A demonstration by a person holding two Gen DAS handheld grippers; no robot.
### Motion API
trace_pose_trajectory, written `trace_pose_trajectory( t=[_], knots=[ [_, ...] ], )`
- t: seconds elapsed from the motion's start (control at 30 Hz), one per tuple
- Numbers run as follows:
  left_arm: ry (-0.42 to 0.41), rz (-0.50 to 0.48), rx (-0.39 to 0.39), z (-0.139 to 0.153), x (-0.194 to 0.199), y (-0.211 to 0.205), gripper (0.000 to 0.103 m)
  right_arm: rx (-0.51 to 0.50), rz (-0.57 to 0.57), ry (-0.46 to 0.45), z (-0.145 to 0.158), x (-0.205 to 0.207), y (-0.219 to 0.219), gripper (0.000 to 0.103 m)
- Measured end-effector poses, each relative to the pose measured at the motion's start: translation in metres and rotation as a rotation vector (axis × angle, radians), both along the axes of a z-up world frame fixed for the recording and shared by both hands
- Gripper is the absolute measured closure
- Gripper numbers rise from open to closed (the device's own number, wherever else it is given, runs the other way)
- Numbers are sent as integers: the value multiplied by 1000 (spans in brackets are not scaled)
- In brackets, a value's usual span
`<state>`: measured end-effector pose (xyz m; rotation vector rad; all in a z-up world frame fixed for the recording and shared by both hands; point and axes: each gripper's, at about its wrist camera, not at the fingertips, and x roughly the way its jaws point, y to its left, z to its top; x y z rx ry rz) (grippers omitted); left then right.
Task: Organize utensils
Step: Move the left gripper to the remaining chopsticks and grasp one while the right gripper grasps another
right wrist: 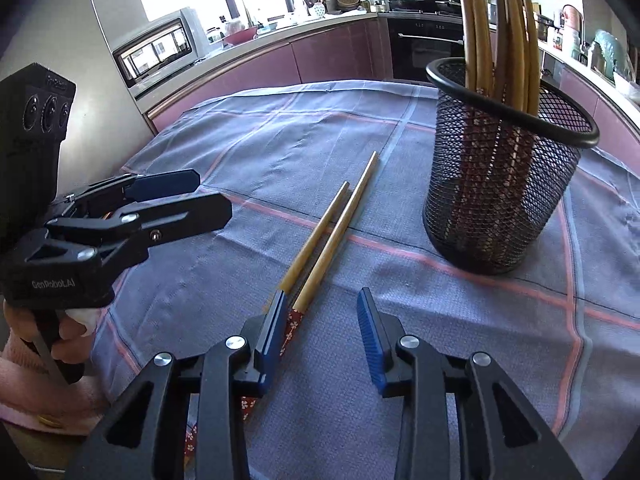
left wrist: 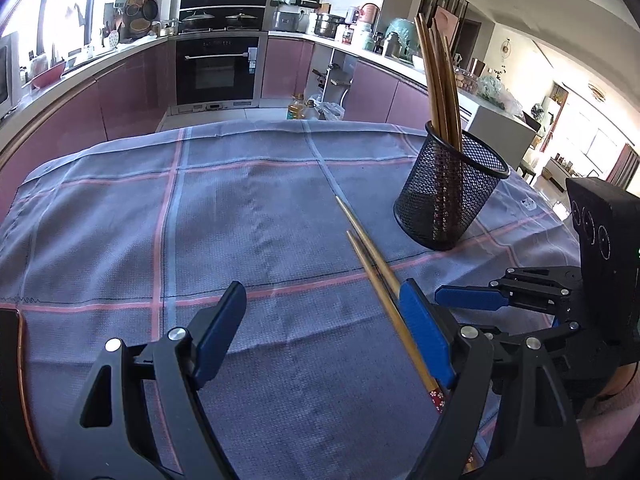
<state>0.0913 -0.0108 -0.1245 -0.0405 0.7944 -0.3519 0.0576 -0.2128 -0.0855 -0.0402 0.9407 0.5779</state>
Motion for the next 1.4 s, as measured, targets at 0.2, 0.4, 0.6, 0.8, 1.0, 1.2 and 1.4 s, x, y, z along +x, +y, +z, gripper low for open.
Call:
trace_pose_trajectory(
  t=[0.2,0.4,0.6,0.8,1.0,1.2,1.4],
  knots=[
    [28,-55,33,-10,0,-16,30,8,-7,12,0,-3,-13,70],
    [55,-111,73,-20,0,-34,37,17,-13,20,-1,-2,-18,71],
    [92,-134,121,-31,5,-48,48,22,-11,23,-2,-2,-20,71],
    [85,-114,147,-32,9,-50,56,23,-8,20,-2,-1,-20,71],
    [83,-96,148,-32,18,-46,77,17,-5,11,-1,2,-16,70],
    [102,-70,109,-32,29,-39,86,22,-2,3,-1,11,-8,71],
    [106,-62,104,-32,28,-36,79,-3,9,-17,-2,20,7,72]
  ],
)
